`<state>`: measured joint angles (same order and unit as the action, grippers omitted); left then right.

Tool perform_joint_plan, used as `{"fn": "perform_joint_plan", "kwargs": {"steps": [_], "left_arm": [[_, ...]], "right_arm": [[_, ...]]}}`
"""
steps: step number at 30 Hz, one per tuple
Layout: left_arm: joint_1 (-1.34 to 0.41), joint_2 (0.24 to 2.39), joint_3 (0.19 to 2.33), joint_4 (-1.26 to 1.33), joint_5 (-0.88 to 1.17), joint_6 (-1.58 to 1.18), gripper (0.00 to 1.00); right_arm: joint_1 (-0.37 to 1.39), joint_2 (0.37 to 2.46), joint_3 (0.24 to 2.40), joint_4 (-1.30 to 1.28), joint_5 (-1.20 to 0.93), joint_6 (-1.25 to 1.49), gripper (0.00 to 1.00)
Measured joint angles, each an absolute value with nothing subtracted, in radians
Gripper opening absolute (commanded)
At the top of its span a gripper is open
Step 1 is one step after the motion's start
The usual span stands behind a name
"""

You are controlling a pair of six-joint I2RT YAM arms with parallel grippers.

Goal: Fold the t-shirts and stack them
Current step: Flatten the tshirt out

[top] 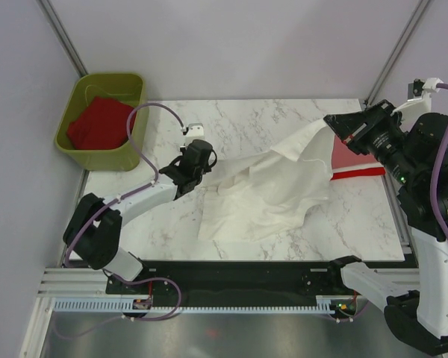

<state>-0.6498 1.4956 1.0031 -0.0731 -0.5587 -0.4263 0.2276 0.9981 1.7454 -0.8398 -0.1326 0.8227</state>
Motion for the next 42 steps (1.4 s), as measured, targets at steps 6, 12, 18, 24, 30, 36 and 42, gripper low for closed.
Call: {"fn": "perform_joint_plan", "kwargs": {"steps": [6, 12, 18, 24, 30, 36, 42], "left_arm": [[-0.622, 1.552, 0.919, -0.023, -0.522, -0.429, 0.28], [-0.622, 1.552, 0.868, 0.025, -0.490, -0.432, 0.60], [-0.621, 1.552, 0.822, 0.065, -0.388, -0.443, 0.67], [-0.621, 1.552, 0.828, 0.030, -0.275, -0.481, 0.65], [-0.621, 1.557, 0.890, -0.033, -0.215, -0.500, 0.64], [-0.621, 1.626, 0.953, -0.051, -0.207, -0.496, 0.62], [-0.621, 1.688, 0.971, -0.086, -0.208, -0.493, 0.66]], "right_arm": [[0.228, 0.989, 1.741, -0.843, -0.133, 0.823, 0.00], [0.228, 0.986, 1.725, -0.845, -0.130, 0.816, 0.00], [0.228, 0.935, 1.624, -0.836, -0.090, 0.773, 0.00], [0.228, 0.796, 1.382, -0.794, -0.033, 0.735, 0.00], [0.228, 0.714, 1.214, -0.725, 0.022, 0.704, 0.00], [0.228, 0.652, 1.142, -0.687, 0.066, 0.675, 0.00], [0.228, 0.623, 1.141, -0.664, 0.084, 0.640, 0.00]]}}
